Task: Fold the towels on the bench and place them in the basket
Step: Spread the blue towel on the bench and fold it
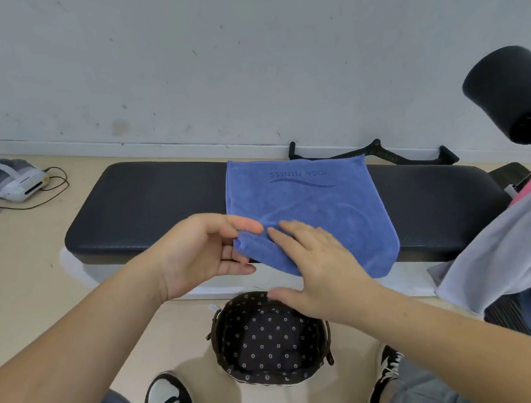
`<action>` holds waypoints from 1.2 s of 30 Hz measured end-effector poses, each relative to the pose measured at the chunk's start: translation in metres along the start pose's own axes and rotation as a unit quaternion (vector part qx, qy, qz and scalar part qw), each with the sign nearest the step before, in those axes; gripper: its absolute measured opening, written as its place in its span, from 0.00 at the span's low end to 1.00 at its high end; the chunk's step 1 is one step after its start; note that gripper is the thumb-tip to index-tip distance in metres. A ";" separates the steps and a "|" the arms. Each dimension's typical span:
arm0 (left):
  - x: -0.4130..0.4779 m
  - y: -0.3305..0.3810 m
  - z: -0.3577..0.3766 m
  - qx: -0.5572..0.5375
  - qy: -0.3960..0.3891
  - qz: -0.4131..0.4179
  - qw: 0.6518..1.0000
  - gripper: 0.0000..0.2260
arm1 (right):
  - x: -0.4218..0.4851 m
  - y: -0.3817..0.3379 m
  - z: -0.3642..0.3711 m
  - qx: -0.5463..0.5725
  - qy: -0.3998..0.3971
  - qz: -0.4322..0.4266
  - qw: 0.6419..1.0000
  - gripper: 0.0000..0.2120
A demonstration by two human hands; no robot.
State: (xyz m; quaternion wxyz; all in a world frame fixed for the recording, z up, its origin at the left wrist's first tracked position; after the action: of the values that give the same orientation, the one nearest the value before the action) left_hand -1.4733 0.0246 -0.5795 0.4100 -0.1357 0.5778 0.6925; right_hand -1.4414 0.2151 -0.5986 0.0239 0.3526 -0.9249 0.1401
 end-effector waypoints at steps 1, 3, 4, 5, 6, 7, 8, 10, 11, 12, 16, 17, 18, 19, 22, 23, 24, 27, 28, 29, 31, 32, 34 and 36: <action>-0.003 0.002 0.003 -0.014 -0.031 0.006 0.999 0.21 | 0.000 0.000 0.002 -0.019 0.035 -0.009 0.999 0.37; -0.006 0.006 0.008 0.005 -0.047 0.046 0.998 0.24 | 0.001 0.006 0.000 -0.035 0.076 -0.006 0.996 0.27; -0.006 0.007 0.008 0.029 -0.018 0.077 0.996 0.23 | 0.002 0.010 -0.005 -0.044 0.084 0.004 0.995 0.25; -0.007 0.009 0.006 0.061 0.035 0.113 0.991 0.21 | 0.002 0.014 -0.010 -0.058 0.093 0.015 0.994 0.23; -0.009 0.010 0.003 0.098 0.097 0.147 0.979 0.19 | 0.001 0.018 -0.015 -0.075 0.102 0.025 0.992 0.22; -0.012 0.011 0.000 0.137 0.155 0.173 0.963 0.17 | -0.001 0.022 -0.019 -0.089 0.109 0.033 0.989 0.22; -0.014 0.011 -0.003 0.173 0.205 0.192 0.944 0.15 | -0.004 0.026 -0.022 -0.098 0.114 0.043 0.988 0.21; -0.019 0.014 -0.006 0.236 0.278 0.222 0.904 0.11 | -0.009 0.031 -0.025 -0.102 0.111 0.062 0.987 0.19; -0.021 0.016 -0.005 0.268 0.307 0.238 0.882 0.09 | -0.012 0.034 -0.027 -0.105 0.107 0.073 0.986 0.17; -0.024 0.019 -0.004 0.299 0.331 0.254 0.859 0.07 | -0.016 0.038 -0.029 -0.112 0.104 0.086 0.985 0.15; -0.032 0.025 0.002 0.331 0.340 0.296 0.829 0.08 | -0.034 0.054 -0.045 -0.106 0.069 0.148 0.981 0.11; -0.032 0.025 0.002 0.335 0.329 0.293 0.833 0.09 | -0.040 0.058 -0.051 -0.096 0.061 0.166 0.980 0.11; -0.032 0.025 0.003 0.341 0.315 0.284 0.839 0.10 | -0.047 0.063 -0.057 -0.088 0.053 0.186 0.977 0.11; -0.031 0.023 0.003 0.343 0.298 0.270 0.849 0.10 | -0.054 0.068 -0.063 -0.079 0.047 0.207 0.974 0.11; -0.026 0.017 0.006 0.333 0.242 0.224 0.883 0.10 | -0.073 0.085 -0.074 -0.046 0.040 0.251 0.966 0.09; -0.025 0.016 0.007 0.333 0.229 0.214 0.889 0.10 | -0.078 0.089 -0.075 -0.014 0.045 0.249 0.967 0.07; -0.025 0.016 0.008 0.333 0.218 0.211 0.893 0.10 | -0.081 0.093 -0.075 0.034 0.053 0.235 0.970 0.07; -0.030 0.018 0.016 0.302 0.198 0.217 0.907 0.12 | -0.085 0.096 -0.076 0.165 0.074 0.192 0.964 0.16; -0.031 0.019 0.017 0.282 0.192 0.217 0.914 0.12 | -0.085 0.097 -0.077 0.202 0.074 0.199 0.956 0.17; -0.031 0.018 0.019 0.264 0.187 0.212 0.922 0.12 | -0.086 0.098 -0.079 0.236 0.069 0.209 0.946 0.16; -0.030 0.016 0.018 0.234 0.180 0.193 0.936 0.19 | -0.084 0.097 -0.085 0.289 0.064 0.222 0.929 0.09; -0.029 0.016 0.015 0.220 0.180 0.188 0.940 0.18 | -0.083 0.096 -0.089 0.313 0.067 0.225 0.920 0.09; -0.028 0.019 0.009 0.175 0.185 0.182 0.950 0.10 | -0.081 0.101 -0.092 0.358 0.079 0.247 0.897 0.11; -0.026 0.022 0.005 0.108 0.190 0.183 0.959 0.09 | -0.079 0.110 -0.087 0.409 0.101 0.281 0.862 0.13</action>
State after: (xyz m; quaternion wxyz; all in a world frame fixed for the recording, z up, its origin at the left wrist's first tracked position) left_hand -1.4712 0.0188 -0.5460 0.1718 -0.1117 0.7311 0.6507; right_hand -1.4593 0.3692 -0.5530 -0.0693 0.0395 -0.8372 0.5411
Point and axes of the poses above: each hand's wrist, its own x-axis towards the middle knuckle, its own z-axis out of the palm, y = z × x, the point moved 5 cm from there along x, towards the middle knuckle, and after that the axes turned 15 degrees about -z, right-handed, at the moved point
